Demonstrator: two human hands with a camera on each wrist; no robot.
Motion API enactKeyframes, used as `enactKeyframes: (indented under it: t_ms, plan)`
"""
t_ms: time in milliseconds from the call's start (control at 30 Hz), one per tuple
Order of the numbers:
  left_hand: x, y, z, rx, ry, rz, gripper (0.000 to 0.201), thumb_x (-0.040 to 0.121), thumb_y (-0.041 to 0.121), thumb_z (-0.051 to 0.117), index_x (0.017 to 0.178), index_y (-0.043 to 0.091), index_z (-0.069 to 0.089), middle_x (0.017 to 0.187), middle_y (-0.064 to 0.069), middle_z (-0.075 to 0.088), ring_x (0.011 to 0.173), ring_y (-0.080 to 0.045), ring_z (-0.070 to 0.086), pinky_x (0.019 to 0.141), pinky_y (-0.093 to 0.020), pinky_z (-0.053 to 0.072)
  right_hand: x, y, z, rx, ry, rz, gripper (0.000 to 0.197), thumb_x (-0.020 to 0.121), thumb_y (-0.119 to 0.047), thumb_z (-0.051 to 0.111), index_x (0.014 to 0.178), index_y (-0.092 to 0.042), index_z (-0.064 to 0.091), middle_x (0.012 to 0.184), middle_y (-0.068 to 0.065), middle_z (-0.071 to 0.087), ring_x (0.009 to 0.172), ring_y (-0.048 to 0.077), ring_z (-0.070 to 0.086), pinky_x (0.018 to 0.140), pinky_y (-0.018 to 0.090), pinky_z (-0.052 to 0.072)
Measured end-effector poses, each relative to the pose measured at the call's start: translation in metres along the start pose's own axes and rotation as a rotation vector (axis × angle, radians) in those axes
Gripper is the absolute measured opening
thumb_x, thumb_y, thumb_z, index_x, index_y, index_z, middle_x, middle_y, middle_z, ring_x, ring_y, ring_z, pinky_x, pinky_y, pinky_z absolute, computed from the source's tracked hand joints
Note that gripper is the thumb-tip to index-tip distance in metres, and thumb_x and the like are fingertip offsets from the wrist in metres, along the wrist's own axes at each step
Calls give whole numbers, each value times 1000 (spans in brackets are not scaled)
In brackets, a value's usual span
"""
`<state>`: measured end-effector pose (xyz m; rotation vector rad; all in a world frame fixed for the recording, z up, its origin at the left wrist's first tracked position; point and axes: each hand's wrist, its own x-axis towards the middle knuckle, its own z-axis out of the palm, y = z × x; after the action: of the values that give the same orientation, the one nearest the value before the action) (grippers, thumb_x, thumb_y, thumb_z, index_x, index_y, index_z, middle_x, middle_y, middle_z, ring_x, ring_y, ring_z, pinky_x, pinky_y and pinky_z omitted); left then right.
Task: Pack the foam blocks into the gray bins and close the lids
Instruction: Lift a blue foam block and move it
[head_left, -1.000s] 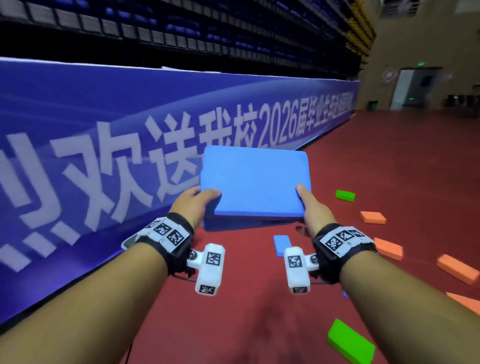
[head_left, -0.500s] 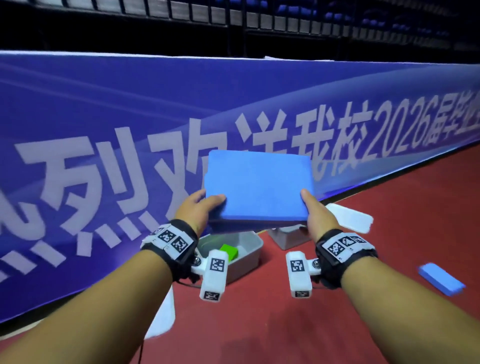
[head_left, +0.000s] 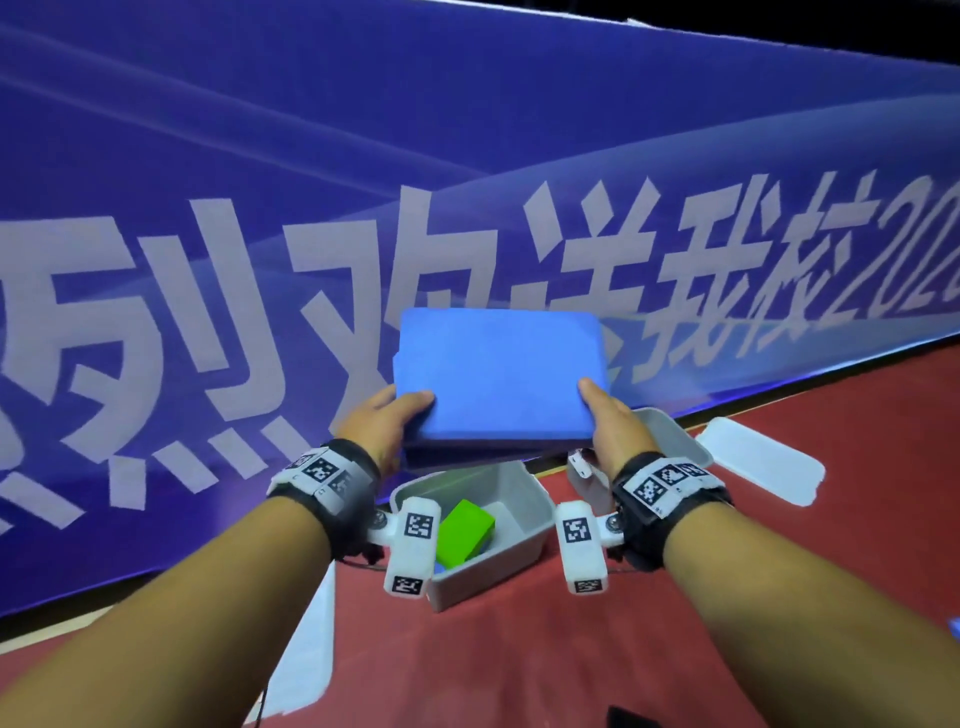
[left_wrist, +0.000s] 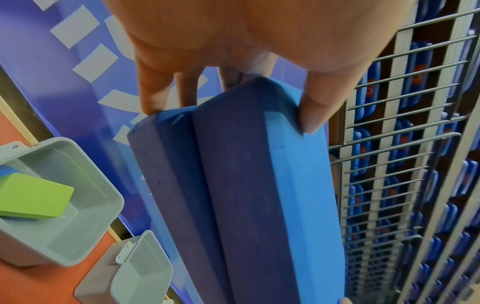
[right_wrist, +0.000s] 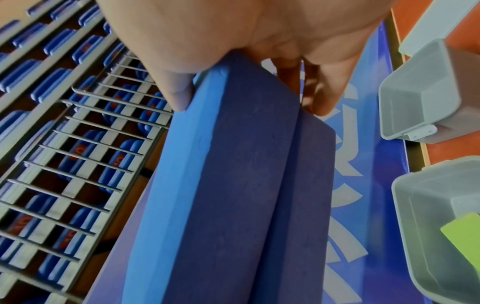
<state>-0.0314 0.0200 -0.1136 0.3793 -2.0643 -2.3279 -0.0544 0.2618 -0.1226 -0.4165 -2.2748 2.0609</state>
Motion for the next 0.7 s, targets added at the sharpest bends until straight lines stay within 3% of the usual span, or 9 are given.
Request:
enactKeyframes:
  t_ms: [67,100,200,233,300,333,400,500,700]
  plan:
    - [60,-6,2,8,4,-28,17,90,21,61,107,22,64,95,3,73,71,-10,68,57,-26,52,54,-2,22,-65,-9,13,49,92,-47,57,128,-14,54,121,3,62,106,23,60,98,35,44]
    - [80,-6,3,25,11,-31,33,86,28,65,118,23,61,108,0,70,83,-15,68,66,-31,53,72,-4,29,-103,-37,9,54,92,-45,58,134,-13,49,125,4,60,108,23,59,97,34,43]
    - [167,-8,12,249,104,-85,104,59,57,68,150,25,31,142,-2,52,126,-25,52,106,-45,42,152,-4,55,-372,-65,47,87,81,-53,66,152,-25,25,148,11,42,126,28,50,105,38,40]
    - [189,-9,16,326,122,-117,111,58,62,66,154,28,20,143,-5,51,129,-27,49,107,-44,41,174,1,60,-514,-78,74,96,75,-58,65,154,-30,17,152,12,35,132,30,45,109,41,37]
    - [217,-13,21,447,121,-161,99,74,59,64,154,31,12,128,-10,60,117,-31,55,97,-40,47,201,16,65,-671,-141,126,105,63,-63,62,153,-36,14,155,12,30,135,28,43,110,41,36]
    - [230,-18,24,512,91,-173,92,80,56,62,154,31,12,133,-13,57,119,-34,54,99,-41,46,217,31,66,-709,-182,145,105,61,-63,60,153,-38,16,156,11,30,133,26,46,109,38,38]
    - [248,-30,28,583,22,-202,91,80,55,63,154,31,17,151,-10,41,133,-31,45,109,-39,37,231,48,70,-799,-263,169,89,74,-56,62,152,-35,23,154,6,35,127,23,52,104,30,41]
    - [261,-51,27,593,-42,-261,86,78,51,68,151,35,26,153,-2,38,135,-24,44,112,-37,36,242,62,75,-886,-399,197,67,92,-38,58,152,-28,28,151,2,40,132,20,47,97,22,36]
    - [280,-61,46,600,-89,-273,73,87,44,63,150,40,26,152,2,39,131,-20,48,107,-35,41,276,61,89,-933,-450,156,68,92,-44,56,152,-34,25,146,-2,48,122,18,56,88,26,44]
